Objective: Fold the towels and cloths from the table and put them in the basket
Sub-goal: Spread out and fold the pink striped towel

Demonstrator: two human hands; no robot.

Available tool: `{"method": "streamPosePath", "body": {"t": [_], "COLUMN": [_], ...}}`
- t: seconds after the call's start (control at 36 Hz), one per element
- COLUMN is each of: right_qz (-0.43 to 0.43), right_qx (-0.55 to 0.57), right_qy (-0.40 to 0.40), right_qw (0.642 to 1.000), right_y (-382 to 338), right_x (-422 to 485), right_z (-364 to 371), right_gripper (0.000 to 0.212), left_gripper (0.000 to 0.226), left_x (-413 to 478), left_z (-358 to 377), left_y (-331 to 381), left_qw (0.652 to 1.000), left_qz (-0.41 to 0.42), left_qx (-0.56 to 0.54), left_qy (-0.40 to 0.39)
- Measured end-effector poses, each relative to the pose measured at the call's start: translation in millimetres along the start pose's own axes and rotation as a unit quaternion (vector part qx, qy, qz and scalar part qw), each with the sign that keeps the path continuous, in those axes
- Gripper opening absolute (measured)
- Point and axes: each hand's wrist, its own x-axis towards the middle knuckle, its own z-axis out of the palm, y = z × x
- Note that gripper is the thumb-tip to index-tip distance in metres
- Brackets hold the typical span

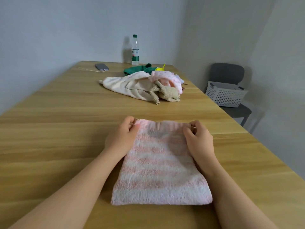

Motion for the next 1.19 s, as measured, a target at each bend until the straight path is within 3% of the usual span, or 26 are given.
{"method": "streamPosePath", "body": {"t": [0.14, 0.25, 0.44, 0.56, 0.64, 0.78, 0.86, 0.97, 1.06, 1.19], "right_qz": [-0.059, -0.091, -0.005, 0.024, -0.004, -0.051, -0.029, -0.009, 0.008, 0.047], "right_qx": [0.058, 0.123, 0.082, 0.08, 0.047, 0.072, 0.072, -0.031, -0.014, 0.048], "right_qy": [0.064, 0.091, 0.069, 0.01, -0.011, 0.063, 0.031, -0.013, 0.015, 0.072], "right_qw": [0.994, 0.984, 0.994, 0.996, 0.999, 0.994, 0.997, 0.999, 1.0, 0.995], "right_y": [0.7, 1.1, 10.3, 8.5, 7.7, 11.8, 15.0, 20.6, 16.4, 7.6], "right_x": [1.2, 3.1, 11.5, 10.5, 8.3, 13.4, 18.0, 18.5, 11.5, -11.1], "right_z": [-2.7, -0.2, -0.1, -3.8, -5.6, -3.8, -2.2, 1.6, -2.1, -18.2], "right_gripper": [0.004, 0.018, 0.008, 0.009, 0.02, 0.038, 0.047, 0.042, 0.038, 0.019], "left_gripper": [0.006, 0.02, 0.022, 0.03, 0.028, 0.045, 0.062, 0.07, 0.068, 0.047], "left_x": [1.5, 0.0, 0.5, 2.0, 0.6, -0.5, 0.4, 0.5, -1.7, -11.2], "left_z": [1.8, 1.7, 3.3, 4.3, 2.5, -1.8, -1.0, 5.3, 8.2, -1.8], "left_y": [14.7, 17.8, 7.5, 4.4, 5.3, 9.0, 10.4, 8.7, 7.7, 7.8], "left_qw": [0.993, 0.98, 0.985, 0.99, 0.988, 0.976, 0.975, 0.965, 0.974, 0.995], "left_qz": [0.038, 0.041, 0.012, 0.011, 0.009, -0.002, 0.001, 0.048, 0.045, 0.026], "left_qx": [-0.106, -0.173, -0.145, -0.108, -0.13, -0.178, -0.129, 0.122, 0.124, 0.096], "left_qy": [0.047, 0.088, -0.089, -0.092, -0.083, -0.123, -0.181, -0.226, -0.183, -0.009]}}
